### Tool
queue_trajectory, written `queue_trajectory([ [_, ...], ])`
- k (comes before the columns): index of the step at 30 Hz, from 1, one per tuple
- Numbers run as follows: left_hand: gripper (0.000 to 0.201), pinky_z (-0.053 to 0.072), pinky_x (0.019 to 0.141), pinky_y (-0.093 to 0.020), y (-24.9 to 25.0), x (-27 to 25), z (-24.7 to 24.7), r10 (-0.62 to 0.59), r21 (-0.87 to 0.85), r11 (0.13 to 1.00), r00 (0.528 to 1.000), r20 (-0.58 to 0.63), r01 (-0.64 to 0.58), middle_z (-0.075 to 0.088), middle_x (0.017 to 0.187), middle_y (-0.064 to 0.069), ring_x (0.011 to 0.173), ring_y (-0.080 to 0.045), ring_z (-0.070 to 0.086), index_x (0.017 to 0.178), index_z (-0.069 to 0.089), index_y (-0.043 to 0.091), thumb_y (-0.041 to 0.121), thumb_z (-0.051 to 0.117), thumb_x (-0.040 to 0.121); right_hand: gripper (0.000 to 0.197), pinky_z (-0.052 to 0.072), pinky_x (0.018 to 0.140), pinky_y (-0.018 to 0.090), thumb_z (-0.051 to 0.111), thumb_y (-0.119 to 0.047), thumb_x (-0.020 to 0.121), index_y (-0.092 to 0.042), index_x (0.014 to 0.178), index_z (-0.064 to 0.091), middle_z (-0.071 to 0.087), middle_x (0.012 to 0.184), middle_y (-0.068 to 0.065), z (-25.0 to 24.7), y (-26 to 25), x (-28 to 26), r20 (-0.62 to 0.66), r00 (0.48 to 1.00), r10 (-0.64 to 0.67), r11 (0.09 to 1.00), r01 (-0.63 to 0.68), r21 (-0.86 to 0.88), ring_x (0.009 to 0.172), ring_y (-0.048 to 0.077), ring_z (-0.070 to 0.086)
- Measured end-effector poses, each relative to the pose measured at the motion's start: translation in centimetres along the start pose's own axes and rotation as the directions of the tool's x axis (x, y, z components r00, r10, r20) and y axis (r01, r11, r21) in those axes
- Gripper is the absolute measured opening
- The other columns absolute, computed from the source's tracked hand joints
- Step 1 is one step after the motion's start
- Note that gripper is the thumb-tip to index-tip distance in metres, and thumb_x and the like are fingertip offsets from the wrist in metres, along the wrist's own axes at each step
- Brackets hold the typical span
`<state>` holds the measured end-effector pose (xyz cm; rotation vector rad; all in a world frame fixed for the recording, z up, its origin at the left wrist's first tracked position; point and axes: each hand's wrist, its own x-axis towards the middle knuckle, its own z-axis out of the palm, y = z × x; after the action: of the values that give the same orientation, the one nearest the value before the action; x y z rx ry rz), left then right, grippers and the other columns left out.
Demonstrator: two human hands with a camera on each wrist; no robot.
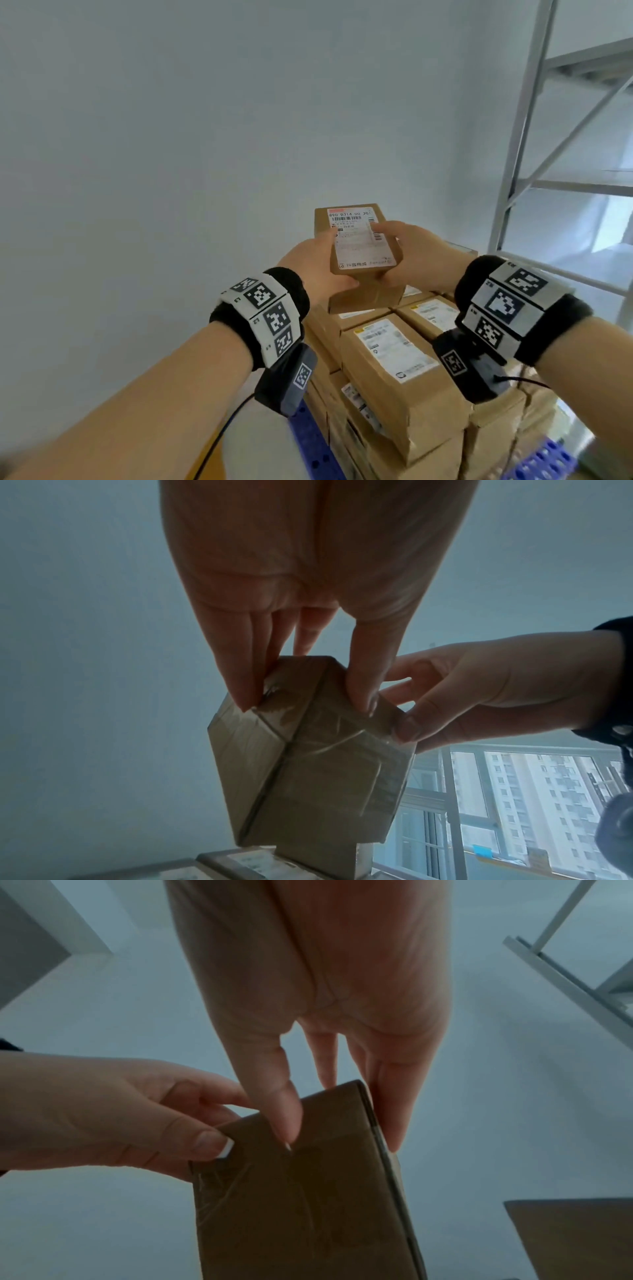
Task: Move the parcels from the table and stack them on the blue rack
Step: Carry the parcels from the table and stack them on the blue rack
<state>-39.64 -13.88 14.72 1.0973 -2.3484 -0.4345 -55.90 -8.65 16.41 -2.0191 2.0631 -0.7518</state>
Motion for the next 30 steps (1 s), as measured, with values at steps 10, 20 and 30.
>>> queue_trajectory([
  [10, 0.071, 0.035, 0.087, -0.020, 5.3, 9.7, 9.7, -0.232, 0.051, 0.971, 0.973, -0.017, 0.232, 0.044, 0.139, -0.004, 0.121, -0.019, 0.046, 0.142, 0.029, 0.016, 0.027, 0.068, 0.083, 0.068, 0.046, 0.071, 0.015, 0.060, -0.010, 0.082, -0.023, 0.143, 0.032, 0.046, 0.137, 0.005, -2.1, 13.6, 6.2, 0.112, 0.989, -0.096, 0.993, 0.103, -0.058, 0.100, 0.016, 0.051],
  [20, 0.080, 0.031, 0.106, -0.030, 7.2, 13.1, 13.3, -0.491, 0.243, 0.849, 0.870, 0.038, 0.468, 0.033, 0.149, -0.003, 0.133, -0.021, 0.037, 0.148, 0.019, 0.018, 0.041, 0.063, 0.085, 0.052, 0.035, 0.100, 0.024, 0.048, -0.011, 0.093, -0.014, 0.143, 0.034, 0.042, 0.143, 0.003, -5.3, 19.5, 10.5, 0.241, 0.939, -0.244, 0.966, 0.258, -0.026, 0.130, 0.018, 0.040],
  [30, 0.068, 0.028, 0.109, -0.031, 9.3, 14.9, 14.4, -0.484, 0.431, 0.799, 0.874, 0.047, 0.420, 0.029, 0.152, -0.005, 0.136, -0.022, 0.032, 0.147, 0.026, 0.017, 0.042, 0.054, 0.090, 0.038, 0.038, 0.099, 0.028, 0.035, -0.006, 0.096, -0.005, 0.128, 0.054, 0.051, 0.135, 0.012, -5.8, 24.6, 12.7, 0.349, 0.935, -0.064, 0.921, 0.190, -0.340, 0.125, 0.026, 0.046],
])
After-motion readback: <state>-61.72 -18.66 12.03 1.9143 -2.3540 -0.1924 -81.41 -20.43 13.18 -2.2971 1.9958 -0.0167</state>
